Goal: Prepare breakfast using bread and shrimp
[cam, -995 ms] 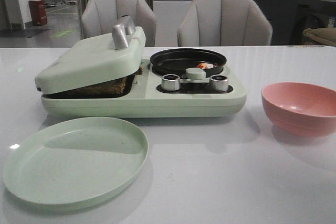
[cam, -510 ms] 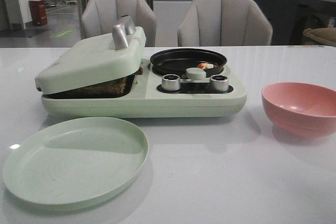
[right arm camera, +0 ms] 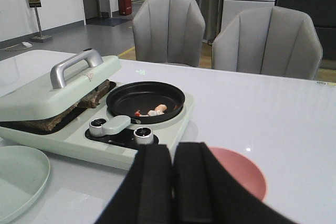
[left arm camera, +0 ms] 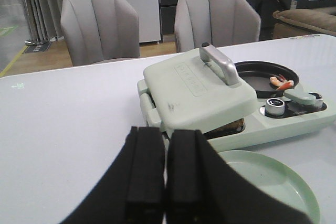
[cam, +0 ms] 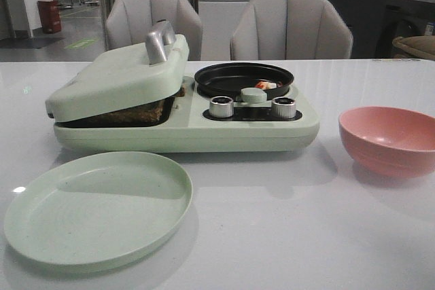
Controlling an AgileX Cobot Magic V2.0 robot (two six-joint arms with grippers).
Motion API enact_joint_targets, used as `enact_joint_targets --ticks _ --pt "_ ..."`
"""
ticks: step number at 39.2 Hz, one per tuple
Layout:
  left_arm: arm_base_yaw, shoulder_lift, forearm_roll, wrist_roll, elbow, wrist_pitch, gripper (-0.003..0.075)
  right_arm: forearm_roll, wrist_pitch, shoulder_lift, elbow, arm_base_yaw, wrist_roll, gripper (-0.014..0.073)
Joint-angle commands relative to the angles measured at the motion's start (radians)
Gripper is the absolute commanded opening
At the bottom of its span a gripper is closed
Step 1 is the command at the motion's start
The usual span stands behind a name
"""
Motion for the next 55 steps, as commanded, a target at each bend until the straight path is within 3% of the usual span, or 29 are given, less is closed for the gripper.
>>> enact_joint_targets --ticks 1,22,28,34,44,51,55 --pt "-0.005 0.012 -0.010 -0.009 -0.027 -0.084 0.0114 0.006 -0.070 0.007 -0.028 0.001 -0.011 0.0150" --pt "-0.005 0.012 -0.006 -0.009 -0.022 -0.086 0.0114 0.006 -0.070 0.007 -0.028 0.001 -0.011 0.0150" --pt "-0.005 0.012 0.017 -0.013 0.033 -0.148 0.0114 0.006 -0.070 0.007 -0.028 0.001 -0.011 0.0150" --pt "0.001 0.012 0.106 -0.142 0.118 -0.259 0.0113 0.006 -0.070 0.007 -0.028 0.001 -0.011 0.0150" --pt "0.061 0.012 0.126 -0.144 0.266 -0.450 0.0114 0.006 -0.070 0.007 -0.028 0.001 -0.011 0.0150" --pt "0.084 0.012 0.207 -0.285 0.318 -0.466 0.0114 0.006 -0.070 0.007 -0.028 0.001 -0.011 0.0150" --pt "0.084 0.012 0.221 -0.294 0.339 -0.501 0.0114 0.006 -0.070 0.007 -0.028 0.001 -0.011 0.0150"
